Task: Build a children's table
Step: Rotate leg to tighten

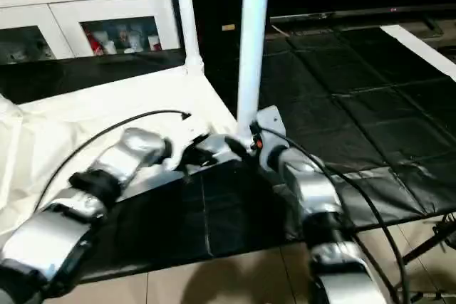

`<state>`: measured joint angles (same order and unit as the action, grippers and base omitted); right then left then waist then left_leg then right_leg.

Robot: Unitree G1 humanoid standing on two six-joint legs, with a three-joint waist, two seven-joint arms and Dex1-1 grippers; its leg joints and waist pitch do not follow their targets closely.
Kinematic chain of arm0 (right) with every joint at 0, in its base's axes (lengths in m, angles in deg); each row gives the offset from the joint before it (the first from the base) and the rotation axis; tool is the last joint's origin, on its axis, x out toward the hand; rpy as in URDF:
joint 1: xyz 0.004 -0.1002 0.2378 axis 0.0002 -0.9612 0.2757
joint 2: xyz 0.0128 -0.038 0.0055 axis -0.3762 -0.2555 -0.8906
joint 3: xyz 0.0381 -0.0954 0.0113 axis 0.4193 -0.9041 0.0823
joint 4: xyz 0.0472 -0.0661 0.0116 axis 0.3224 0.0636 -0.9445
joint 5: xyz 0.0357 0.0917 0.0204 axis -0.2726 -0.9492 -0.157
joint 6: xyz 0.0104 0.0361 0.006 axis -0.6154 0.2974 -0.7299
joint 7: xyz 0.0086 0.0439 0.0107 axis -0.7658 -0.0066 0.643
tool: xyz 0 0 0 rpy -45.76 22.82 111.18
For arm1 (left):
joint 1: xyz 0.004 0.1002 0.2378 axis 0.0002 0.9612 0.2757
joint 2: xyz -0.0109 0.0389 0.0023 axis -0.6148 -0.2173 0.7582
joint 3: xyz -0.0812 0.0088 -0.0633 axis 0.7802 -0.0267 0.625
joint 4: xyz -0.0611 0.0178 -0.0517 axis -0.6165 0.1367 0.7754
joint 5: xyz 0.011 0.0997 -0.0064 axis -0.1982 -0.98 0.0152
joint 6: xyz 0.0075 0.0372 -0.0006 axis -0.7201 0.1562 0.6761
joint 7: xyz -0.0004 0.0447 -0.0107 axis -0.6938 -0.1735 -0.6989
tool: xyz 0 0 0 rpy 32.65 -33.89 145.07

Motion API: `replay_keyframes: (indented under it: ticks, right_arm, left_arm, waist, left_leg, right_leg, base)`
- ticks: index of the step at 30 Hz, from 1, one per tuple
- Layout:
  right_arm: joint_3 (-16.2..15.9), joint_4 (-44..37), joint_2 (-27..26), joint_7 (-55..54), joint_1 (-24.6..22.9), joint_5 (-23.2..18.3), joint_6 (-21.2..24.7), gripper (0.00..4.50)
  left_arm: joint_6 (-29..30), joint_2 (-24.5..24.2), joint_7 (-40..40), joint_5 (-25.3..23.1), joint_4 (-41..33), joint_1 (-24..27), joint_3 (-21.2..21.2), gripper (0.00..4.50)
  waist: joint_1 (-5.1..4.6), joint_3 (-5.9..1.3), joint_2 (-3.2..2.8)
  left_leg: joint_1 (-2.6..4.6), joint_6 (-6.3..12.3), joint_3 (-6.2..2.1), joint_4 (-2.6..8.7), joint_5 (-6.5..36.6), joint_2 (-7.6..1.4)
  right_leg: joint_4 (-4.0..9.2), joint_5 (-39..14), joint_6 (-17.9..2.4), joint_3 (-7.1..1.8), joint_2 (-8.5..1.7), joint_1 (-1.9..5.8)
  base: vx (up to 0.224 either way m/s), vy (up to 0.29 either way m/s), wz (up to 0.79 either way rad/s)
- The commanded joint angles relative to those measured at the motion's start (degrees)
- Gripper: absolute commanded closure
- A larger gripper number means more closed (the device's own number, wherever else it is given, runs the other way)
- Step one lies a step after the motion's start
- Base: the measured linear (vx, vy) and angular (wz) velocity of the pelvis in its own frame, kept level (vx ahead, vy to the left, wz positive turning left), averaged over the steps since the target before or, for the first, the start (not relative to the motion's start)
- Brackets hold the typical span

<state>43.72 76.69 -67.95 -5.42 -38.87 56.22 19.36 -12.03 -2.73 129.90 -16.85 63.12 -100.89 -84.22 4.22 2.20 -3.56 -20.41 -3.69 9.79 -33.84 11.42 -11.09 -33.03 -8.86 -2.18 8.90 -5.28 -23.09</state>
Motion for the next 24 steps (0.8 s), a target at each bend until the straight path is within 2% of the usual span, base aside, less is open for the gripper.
replay_keyframes:
  ticks: [1, 3, 6, 8, 9, 11, 12, 16, 17, 18, 24]
  right_arm:
    - [-5.40, -2.75, 0.81, 9.47, -0.89, -2.71, -1.63, 0.08]
    - [-5.65, -3.97, 3.63, 14.12, -1.63, -3.61, -2.28, 0.08]
    - [-5.72, -5.20, 5.95, 18.58, -2.14, -4.89, -1.53, 0.08]
    - [-5.93, -6.49, 8.14, 23.48, -2.62, -6.15, -0.36, 0.08]
    - [-6.68, -6.98, 10.21, 27.88, -2.78, -6.62, -0.04, 0.08]
    - [-6.99, -7.13, 10.83, 29.23, -2.84, -6.73, -0.08, 0.08]
    - [-8.14, -6.95, 12.19, 32.14, -2.73, -6.50, -1.02, 0.08]
    - [-9.38, -5.87, 13.79, 36.05, -1.88, -7.21, -1.74, 0.08]
    - [-9.44, -5.57, 13.87, 36.30, -1.66, -7.19, -1.65, 0.25]
    - [-9.52, -5.15, 13.85, 36.45, -1.29, -7.12, -1.57, 0.35]
    - [-10.12, -4.51, 13.86, 37.45, -0.59, -7.20, -1.30, 0.80]
  left_arm:
    - [-3.47, -0.56, 6.27, 1.09, -3.96, 0.60, -1.95, 4.50]
    - [-5.56, -2.31, 10.38, 1.19, -4.64, 1.41, -2.79, 4.50]
    - [-7.43, -3.78, 13.63, 1.02, -4.97, 1.91, -3.68, 4.50]
    - [-8.35, -4.88, 16.17, 1.02, -5.02, 2.17, -4.08, 4.50]
    - [-9.84, -5.88, 18.76, 0.87, -4.97, 2.34, -4.66, 4.50]
    - [-10.34, -6.23, 19.70, 0.82, -5.01, 2.43, -4.92, 4.50]
    - [-11.77, -6.89, 21.62, 0.59, -5.23, 2.73, -5.69, 4.50]
    - [-13.19, -7.63, 24.86, 1.24, -6.17, 3.17, -6.54, 4.50]
    - [-13.25, -7.69, 25.14, 1.25, -6.23, 3.16, -6.66, 4.50]
    - [-13.41, -7.81, 25.63, 1.21, -6.36, 3.24, -6.81, 4.50]
    - [-14.10, -8.02, 26.79, 1.17, -6.87, 3.68, -7.11, 4.50]
  waist:
    - [0.63, -3.88, 0.56]
    - [1.22, -3.91, 0.61]
    - [1.88, -3.93, 0.55]
    - [2.60, -3.99, 0.39]
    - [2.73, -4.01, 0.50]
    - [3.10, -4.03, 0.52]
    - [3.23, -4.04, 0.60]
    - [3.84, -4.04, 0.62]
    - [3.89, -4.05, 0.61]
    - [3.92, -4.04, 0.86]
    - [4.06, -4.02, 0.81]
  left_leg:
    - [-0.27, 7.24, -0.68, 3.22, 7.47, -2.11]
    - [-0.15, 7.56, -0.53, 3.16, 7.83, -2.29]
    - [0.02, 7.04, -0.50, 3.22, 8.15, -2.41]
    - [0.48, 6.67, -0.54, 3.22, 8.24, -2.70]
    - [0.37, 6.78, -0.56, 3.26, 8.42, -2.72]
    - [0.20, 6.69, -0.62, 3.27, 8.25, -2.76]
    - [0.10, 6.49, -0.63, 3.25, 8.30, -2.70]
    - [0.16, 6.04, -0.57, 3.25, 7.99, -2.64]
    - [0.18, 5.98, -0.58, 3.26, 8.00, -2.69]
    - [0.16, 5.89, -0.55, 3.27, 7.94, -2.69]
    - [0.12, 5.46, -0.62, 3.30, 7.63, -2.67]
  right_leg:
    - [4.23, -15.65, -7.75, -3.40, -4.20, 4.20]
    - [4.12, -15.04, -8.13, -3.54, -4.13, 3.97]
    - [4.04, -15.50, -8.29, -3.68, -4.21, 3.85]
    - [3.83, -14.72, -8.66, -3.85, -4.25, 3.51]
    - [3.71, -13.81, -9.18, -3.87, -4.16, 3.69]
    - [3.51, -13.17, -9.31, -3.91, -4.26, 3.76]
    - [3.48, -13.35, -9.14, -3.91, -4.33, 3.81]
    - [3.61, -14.61, -8.69, -3.93, -4.38, 3.75]
    - [3.62, -14.65, -8.63, -3.96, -4.38, 3.72]
    - [3.67, -14.84, -8.57, -3.94, -4.37, 3.72]
    - [3.73, -16.23, -7.88, -3.88, -4.44, 3.71]
  base:
    - [0.000, 0.000, 0.00]
    - [0.000, 0.000, 0.00]
    - [0.000, 0.000, 0.00]
    - [0.000, 0.000, 0.00]
    - [0.000, 0.000, 0.00]
    - [0.000, 0.000, 0.00]
    - [0.000, 0.000, 0.00]
    - [0.000, 0.000, 0.00]
    - [0.000, 0.000, 0.00]
    - [0.000, 0.000, 0.00]
    - [0.000, 0.000, 0.00]
